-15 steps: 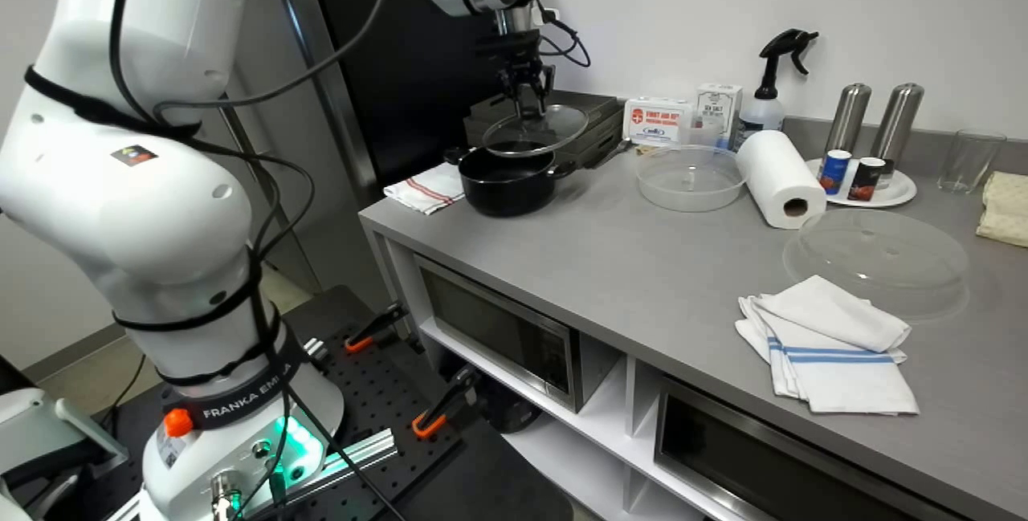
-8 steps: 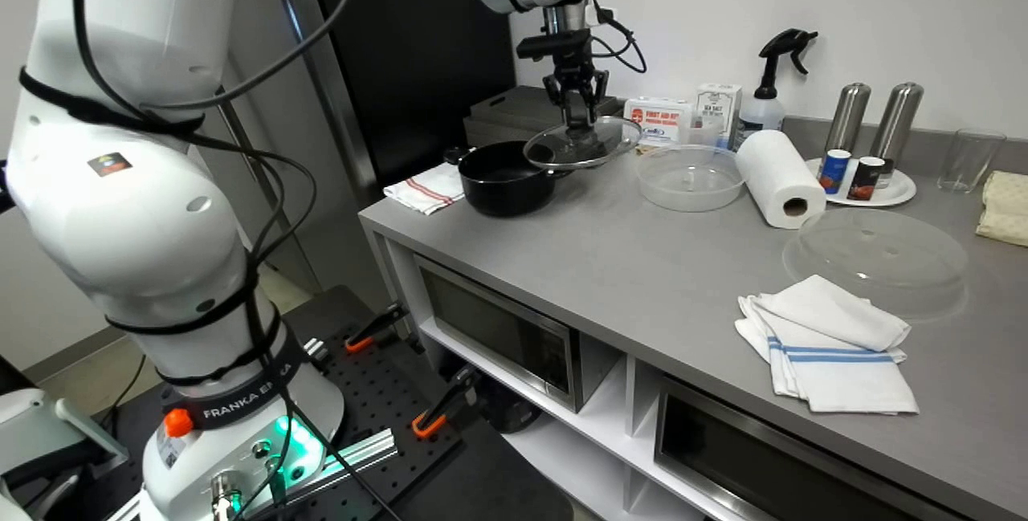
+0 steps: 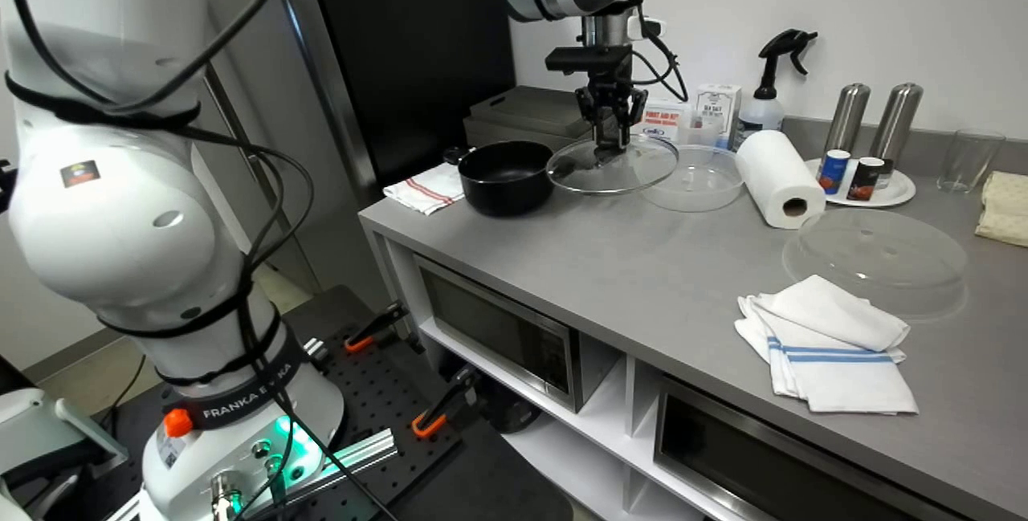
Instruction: Uncover the pot and put the lid on the counter
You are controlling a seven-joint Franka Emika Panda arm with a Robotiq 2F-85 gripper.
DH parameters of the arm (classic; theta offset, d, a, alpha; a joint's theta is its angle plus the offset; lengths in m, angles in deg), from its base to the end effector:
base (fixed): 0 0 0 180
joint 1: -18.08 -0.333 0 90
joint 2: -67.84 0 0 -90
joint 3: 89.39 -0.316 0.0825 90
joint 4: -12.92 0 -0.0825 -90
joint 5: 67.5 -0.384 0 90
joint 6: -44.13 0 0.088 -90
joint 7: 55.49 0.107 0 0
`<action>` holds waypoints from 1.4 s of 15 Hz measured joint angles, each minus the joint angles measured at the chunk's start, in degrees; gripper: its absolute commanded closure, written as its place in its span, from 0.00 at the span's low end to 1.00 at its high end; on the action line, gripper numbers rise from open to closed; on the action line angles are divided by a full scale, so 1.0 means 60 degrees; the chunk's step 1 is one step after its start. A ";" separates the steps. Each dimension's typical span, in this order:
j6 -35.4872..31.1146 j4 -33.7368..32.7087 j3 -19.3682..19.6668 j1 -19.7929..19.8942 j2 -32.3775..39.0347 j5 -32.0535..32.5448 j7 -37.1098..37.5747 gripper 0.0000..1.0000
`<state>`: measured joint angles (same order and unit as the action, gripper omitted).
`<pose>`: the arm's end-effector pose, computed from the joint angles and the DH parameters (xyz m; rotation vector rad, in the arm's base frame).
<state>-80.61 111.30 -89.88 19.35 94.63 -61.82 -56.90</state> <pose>0.6647 -0.0133 0.3166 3.0626 0.1025 -0.0136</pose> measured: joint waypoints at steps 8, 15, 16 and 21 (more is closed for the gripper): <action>-0.1951 0.2354 0.0073 0.1004 -0.0732 -0.1125 -0.0679 0.75; -0.1994 0.2580 0.0271 0.1085 -0.0306 -0.1128 -0.0675 0.75; -0.1994 0.2533 0.0284 0.1085 -0.0184 -0.1128 -0.0668 0.75; -0.2063 0.2112 0.0378 0.1086 0.0626 -0.1128 -0.0531 0.75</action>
<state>-92.98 123.97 -87.61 25.86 98.39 -68.59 -60.09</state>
